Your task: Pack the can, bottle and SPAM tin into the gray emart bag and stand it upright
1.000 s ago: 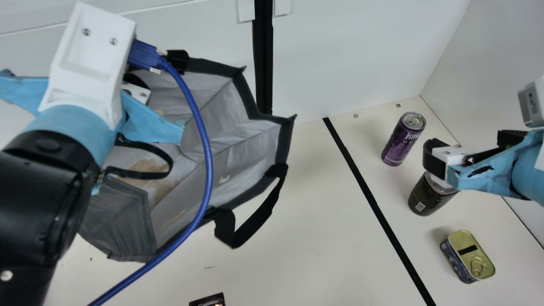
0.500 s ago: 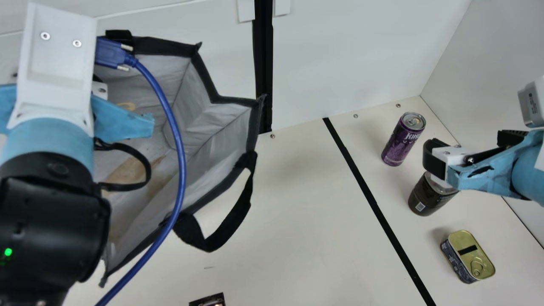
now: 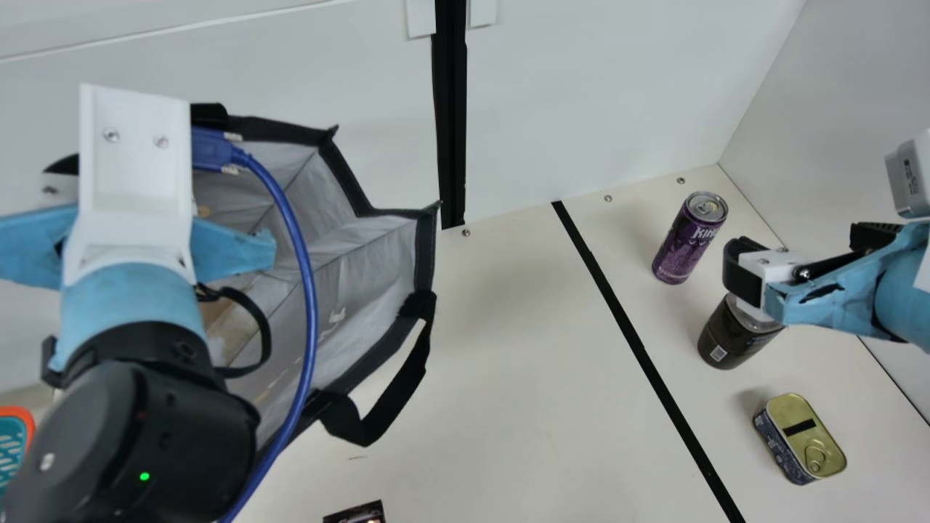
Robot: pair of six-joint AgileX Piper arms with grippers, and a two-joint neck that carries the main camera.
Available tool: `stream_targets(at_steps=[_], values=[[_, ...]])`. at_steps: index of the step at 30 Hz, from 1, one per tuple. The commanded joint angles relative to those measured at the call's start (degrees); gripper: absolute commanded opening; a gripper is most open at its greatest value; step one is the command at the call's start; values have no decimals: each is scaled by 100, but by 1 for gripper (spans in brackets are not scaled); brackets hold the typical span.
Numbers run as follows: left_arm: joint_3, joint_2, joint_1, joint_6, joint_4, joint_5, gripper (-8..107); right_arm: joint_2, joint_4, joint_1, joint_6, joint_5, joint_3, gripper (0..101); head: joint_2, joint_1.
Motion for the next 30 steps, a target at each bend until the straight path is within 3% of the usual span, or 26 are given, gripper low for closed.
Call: stream_targets(at_steps=[1, 14, 30], values=[[283, -16, -19, -201, 32, 4, -8, 0, 0, 0, 0, 0, 0, 95, -5, -139], [1124, -6, -324, -804, -183, 4, -8, 0, 0, 0, 0, 0, 0, 95, -5, -139], [1299, 160, -819, -860, -1028, 4, -8, 0, 0, 0, 0, 0, 0, 95, -5, -139]])
